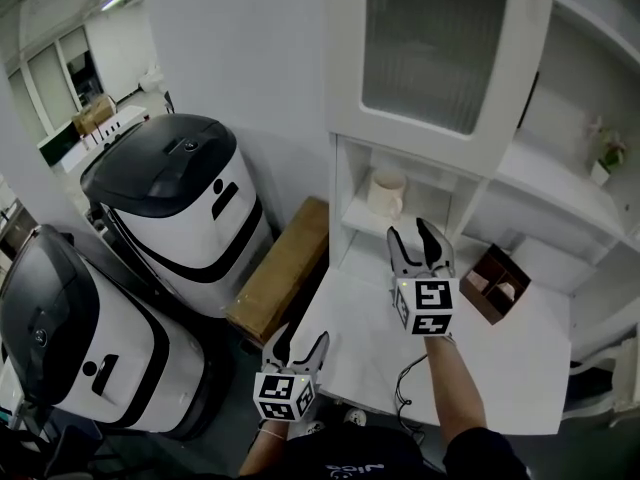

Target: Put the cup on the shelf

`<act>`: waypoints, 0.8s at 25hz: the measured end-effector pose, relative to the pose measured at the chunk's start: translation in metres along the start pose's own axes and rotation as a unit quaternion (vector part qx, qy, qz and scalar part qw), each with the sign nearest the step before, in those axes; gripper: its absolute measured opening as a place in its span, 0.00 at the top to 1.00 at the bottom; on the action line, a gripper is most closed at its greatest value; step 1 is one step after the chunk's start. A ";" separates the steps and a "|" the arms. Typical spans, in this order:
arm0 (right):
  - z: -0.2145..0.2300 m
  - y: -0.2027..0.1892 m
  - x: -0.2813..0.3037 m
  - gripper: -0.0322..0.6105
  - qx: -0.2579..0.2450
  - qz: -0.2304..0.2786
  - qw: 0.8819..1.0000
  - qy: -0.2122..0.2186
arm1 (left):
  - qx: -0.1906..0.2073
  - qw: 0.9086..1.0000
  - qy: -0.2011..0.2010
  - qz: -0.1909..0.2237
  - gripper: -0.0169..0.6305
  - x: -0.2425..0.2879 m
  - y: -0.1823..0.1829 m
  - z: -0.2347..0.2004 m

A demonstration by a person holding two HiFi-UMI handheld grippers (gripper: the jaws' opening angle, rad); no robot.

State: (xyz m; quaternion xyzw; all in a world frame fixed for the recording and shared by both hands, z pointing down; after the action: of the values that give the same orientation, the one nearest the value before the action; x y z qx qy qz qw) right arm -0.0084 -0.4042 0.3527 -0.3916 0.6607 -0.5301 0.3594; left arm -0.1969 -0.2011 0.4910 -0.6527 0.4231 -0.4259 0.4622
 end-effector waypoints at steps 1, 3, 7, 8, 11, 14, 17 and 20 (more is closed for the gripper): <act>0.000 0.002 -0.006 0.61 0.001 0.002 1.000 0.000 | 0.000 1.000 -0.002 0.000 0.51 -0.001 -0.001 0.001; 0.000 0.005 -0.019 0.61 0.003 0.004 1.000 0.000 | 0.000 1.000 -0.004 0.000 0.51 -0.004 -0.002 0.002; -0.001 0.005 -0.043 0.61 0.008 0.005 1.000 0.006 | 0.002 1.000 -0.014 0.003 0.51 -0.007 -0.003 0.006; -0.001 0.003 -0.049 0.60 0.007 0.002 1.000 0.008 | 0.003 1.000 -0.020 0.004 0.51 -0.007 -0.003 0.008; -0.001 -0.002 -0.066 0.59 0.003 -0.001 1.000 0.008 | 0.008 0.999 -0.037 0.006 0.51 -0.006 -0.003 0.013; -0.002 -0.011 -0.080 0.58 0.008 -0.004 1.000 0.018 | 0.012 0.999 -0.048 0.004 0.51 -0.005 -0.004 0.017; -0.005 -0.022 -0.094 0.57 0.007 -0.009 1.000 0.028 | 0.015 0.998 -0.061 0.003 0.51 -0.003 -0.004 0.021; -0.008 -0.033 -0.109 0.57 -0.002 -0.015 0.999 0.029 | 0.020 0.997 -0.076 0.003 0.51 0.000 -0.005 0.024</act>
State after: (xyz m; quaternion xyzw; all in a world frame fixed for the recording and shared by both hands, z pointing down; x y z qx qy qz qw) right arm 0.0362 -0.3074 0.3927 -0.3868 0.6661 -0.5449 0.3314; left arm -0.1733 -0.1941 0.4906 -0.6726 0.3801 -0.3824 0.5068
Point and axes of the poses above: the fingertips, and each gripper's own axes: x forward along the fingers, z to its right, y out of its top, the point moved 10 cm from there along -x, backward along the fingers, and after that the axes turned 11 degrees about -y, right-handed, at the moved point
